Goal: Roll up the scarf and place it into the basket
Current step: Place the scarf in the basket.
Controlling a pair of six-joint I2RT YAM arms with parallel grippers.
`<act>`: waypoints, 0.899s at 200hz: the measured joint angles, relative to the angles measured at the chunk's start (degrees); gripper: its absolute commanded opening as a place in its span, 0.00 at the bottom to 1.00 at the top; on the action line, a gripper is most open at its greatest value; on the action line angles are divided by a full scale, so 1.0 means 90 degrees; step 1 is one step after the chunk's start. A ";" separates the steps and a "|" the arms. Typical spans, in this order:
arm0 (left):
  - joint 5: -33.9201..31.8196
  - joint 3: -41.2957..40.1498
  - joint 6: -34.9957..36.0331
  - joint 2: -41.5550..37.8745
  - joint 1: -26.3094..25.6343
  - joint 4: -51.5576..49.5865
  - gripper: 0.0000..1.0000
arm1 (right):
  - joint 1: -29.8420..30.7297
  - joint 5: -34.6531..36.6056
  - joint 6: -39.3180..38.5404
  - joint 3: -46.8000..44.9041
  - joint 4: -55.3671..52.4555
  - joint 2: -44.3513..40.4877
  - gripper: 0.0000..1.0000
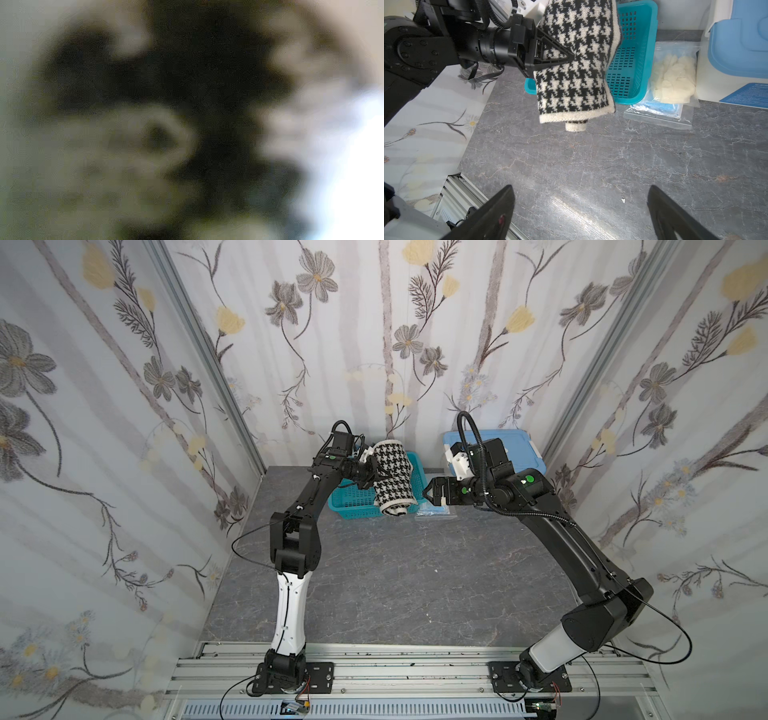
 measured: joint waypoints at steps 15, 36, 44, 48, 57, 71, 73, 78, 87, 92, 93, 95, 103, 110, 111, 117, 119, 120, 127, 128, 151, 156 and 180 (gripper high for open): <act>-0.0002 0.0777 -0.0170 0.0529 0.0010 0.0039 0.00 | -0.0012 -0.0034 -0.0024 -0.0015 0.0015 -0.0010 1.00; -0.0034 0.2042 -0.0406 0.1341 0.0007 0.0102 0.00 | -0.0010 -0.0095 -0.0066 -0.0107 0.0022 -0.0058 1.00; -0.0041 0.2448 -0.0517 0.1617 0.0010 0.0138 0.00 | -0.0010 -0.0165 -0.0090 -0.0129 0.0022 -0.0066 1.00; -0.0044 0.2591 -0.0559 0.1734 0.0015 0.0182 0.00 | -0.0010 -0.0170 -0.0102 -0.0136 0.0019 -0.0068 1.00; -0.0041 0.2778 -0.0673 0.1926 0.0022 0.0304 0.00 | -0.0010 -0.0187 -0.0151 -0.0165 0.0010 -0.0083 1.00; -0.0078 0.2866 -0.0743 0.2120 0.0039 0.0420 0.00 | -0.0022 -0.0216 -0.0223 -0.0294 0.0010 -0.0158 1.00; -0.0095 0.2868 -0.0743 0.2142 0.0044 0.0425 0.00 | -0.0024 -0.0214 -0.0238 -0.0323 0.0007 -0.0180 1.00; -0.0129 0.2868 -0.0746 0.2188 0.0051 0.0425 0.00 | -0.0027 -0.0216 -0.0245 -0.0398 0.0007 -0.0231 1.00; -0.0185 0.2868 -0.0746 0.2254 0.0056 0.0427 0.00 | -0.0029 -0.0214 -0.0279 -0.0578 0.0027 -0.0357 1.00; -0.0216 0.2868 -0.0743 0.2290 0.0058 0.0444 0.00 | -0.0032 -0.0214 -0.0289 -0.0685 0.0039 -0.0432 1.00; -0.0219 0.2868 -0.0743 0.2295 0.0058 0.0449 0.00 | -0.0034 -0.0214 -0.0289 -0.0699 0.0044 -0.0442 1.00; -0.0231 0.2868 -0.0743 0.2307 0.0063 0.0461 0.00 | -0.0034 -0.0214 -0.0296 -0.0746 0.0051 -0.0476 1.00; -0.0284 0.2868 -0.0743 0.2346 0.0068 0.0515 0.00 | -0.0039 -0.0214 -0.0311 -0.0930 0.0097 -0.0617 1.00; -0.0333 0.2868 -0.0738 0.2375 0.0066 0.0529 0.00 | -0.0049 -0.0216 -0.0333 -0.1081 0.0148 -0.0733 1.00; -0.0335 0.2868 -0.0738 0.2378 0.0066 0.0529 0.00 | -0.0049 -0.0216 -0.0335 -0.1095 0.0153 -0.0746 1.00; -0.0369 0.2868 -0.0733 0.2404 0.0056 0.0532 0.00 | -0.0058 -0.0216 -0.0355 -0.1229 0.0214 -0.0845 1.00; -0.0381 0.2868 -0.0731 0.2412 0.0053 0.0532 0.00 | -0.0061 -0.0214 -0.0357 -0.1275 0.0238 -0.0889 1.00; -0.0391 0.2868 -0.0724 0.2416 0.0049 0.0532 0.00 | -0.0061 -0.0214 -0.0357 -0.1290 0.0248 -0.0903 1.00; -0.0437 0.2868 -0.0690 0.2448 0.0029 0.0522 0.00 | -0.0068 -0.0214 -0.0367 -0.1450 0.0364 -0.1037 1.00; -0.0442 0.2868 -0.0687 0.2453 0.0027 0.0522 0.00 | -0.0070 -0.0214 -0.0372 -0.1477 0.0376 -0.1061 1.00; -0.0595 0.2871 -0.0520 0.2565 -0.0083 0.0430 0.00 | -0.0107 -0.0216 -0.0381 -0.1795 0.0678 -0.1406 1.00; -0.0629 0.2871 -0.0493 0.2591 -0.0119 0.0393 0.00 | -0.0124 -0.0216 -0.0381 -0.1826 0.0726 -0.1433 1.00; -0.0724 0.2871 -0.0396 0.2718 -0.0270 0.0335 0.00 | -0.0236 -0.0216 -0.0376 -0.1923 0.0801 -0.1438 1.00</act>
